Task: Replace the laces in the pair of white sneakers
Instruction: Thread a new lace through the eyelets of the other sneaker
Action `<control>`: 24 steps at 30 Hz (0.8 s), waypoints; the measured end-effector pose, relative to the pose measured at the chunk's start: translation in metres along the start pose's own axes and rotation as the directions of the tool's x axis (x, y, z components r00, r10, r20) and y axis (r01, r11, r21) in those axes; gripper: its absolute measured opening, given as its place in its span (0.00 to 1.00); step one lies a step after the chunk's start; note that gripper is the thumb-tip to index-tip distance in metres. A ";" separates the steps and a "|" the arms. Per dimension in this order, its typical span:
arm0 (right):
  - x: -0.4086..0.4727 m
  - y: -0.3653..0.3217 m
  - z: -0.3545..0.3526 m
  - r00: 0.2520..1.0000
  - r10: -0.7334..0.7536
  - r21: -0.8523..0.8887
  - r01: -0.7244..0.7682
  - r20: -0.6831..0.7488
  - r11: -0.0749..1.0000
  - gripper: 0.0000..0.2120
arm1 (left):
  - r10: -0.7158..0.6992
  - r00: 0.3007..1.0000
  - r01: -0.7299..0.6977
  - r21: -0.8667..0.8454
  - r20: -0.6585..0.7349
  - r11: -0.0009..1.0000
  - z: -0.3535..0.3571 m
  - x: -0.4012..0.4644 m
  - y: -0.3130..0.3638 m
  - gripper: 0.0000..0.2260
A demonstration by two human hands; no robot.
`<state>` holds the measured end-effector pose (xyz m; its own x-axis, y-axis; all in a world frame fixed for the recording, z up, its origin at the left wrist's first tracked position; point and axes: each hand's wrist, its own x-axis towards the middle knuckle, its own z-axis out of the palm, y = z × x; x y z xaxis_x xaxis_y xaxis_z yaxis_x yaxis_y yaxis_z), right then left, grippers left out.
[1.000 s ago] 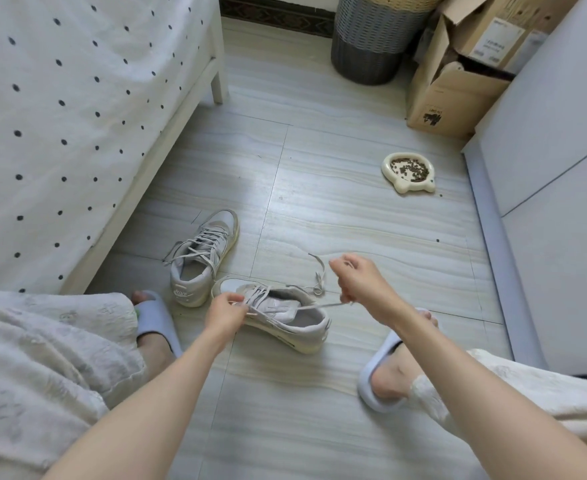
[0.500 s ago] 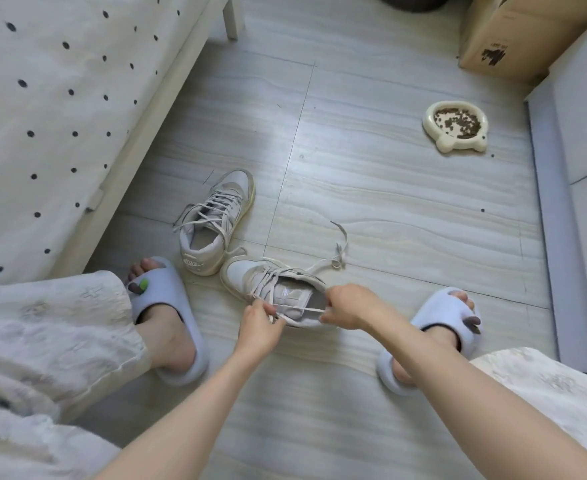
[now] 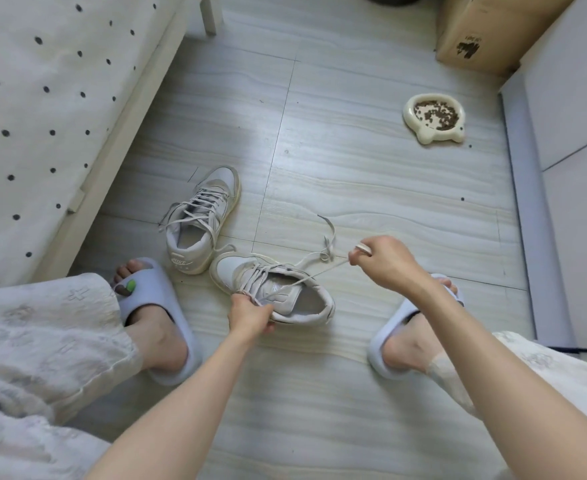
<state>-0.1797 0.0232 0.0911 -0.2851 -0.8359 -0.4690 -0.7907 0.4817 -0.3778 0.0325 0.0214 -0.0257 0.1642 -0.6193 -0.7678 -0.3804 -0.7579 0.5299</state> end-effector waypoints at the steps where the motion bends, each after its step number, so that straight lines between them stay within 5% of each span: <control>1: -0.003 0.001 0.002 1.000 -0.016 0.000 0.016 0.020 1.000 0.12 | 0.007 1.000 -0.007 -0.004 -0.007 1.000 -0.002 0.000 0.001 0.15; 9: -0.021 0.005 0.015 0.957 -0.021 -0.004 0.023 0.290 1.000 0.08 | 0.304 0.949 -0.262 0.331 -0.080 0.906 -0.041 0.015 0.010 0.12; 13: -0.034 0.012 0.039 0.780 0.014 0.022 -0.035 0.626 0.999 0.10 | 0.358 0.934 -0.325 0.362 -0.025 0.874 -0.051 0.023 0.013 0.10; 15: -0.033 0.015 0.050 0.734 0.005 0.031 -0.035 0.680 0.999 0.05 | 0.369 0.929 -0.355 0.344 0.025 0.869 -0.052 0.026 0.011 0.09; 16: -0.031 0.016 0.054 0.726 -0.005 0.037 -0.028 0.688 0.999 0.04 | 0.385 0.922 -0.372 0.354 0.036 0.858 -0.051 0.025 0.010 0.10; 18: -0.023 0.015 0.058 0.746 -0.017 0.092 -0.059 0.666 0.994 0.15 | 0.455 0.889 -0.439 0.385 0.052 0.812 -0.046 0.024 0.008 0.12; 20: -0.012 0.011 0.064 0.824 -0.025 0.166 -0.084 0.566 0.983 0.21 | 0.507 0.859 -0.493 0.392 0.074 0.777 -0.039 0.023 0.006 0.15; 24: 0.015 -0.001 0.083 0.927 -0.040 0.174 -0.028 0.374 0.984 0.17 | 0.518 0.852 -0.513 0.327 0.078 0.794 -0.030 0.021 0.000 0.19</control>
<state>-0.1380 0.0321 0.0188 -0.0304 -0.6952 -0.7182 -0.6758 0.5437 -0.4977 0.0635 0.0024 -0.0316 -0.1284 -0.9038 -0.4082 -0.6835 -0.2175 0.6968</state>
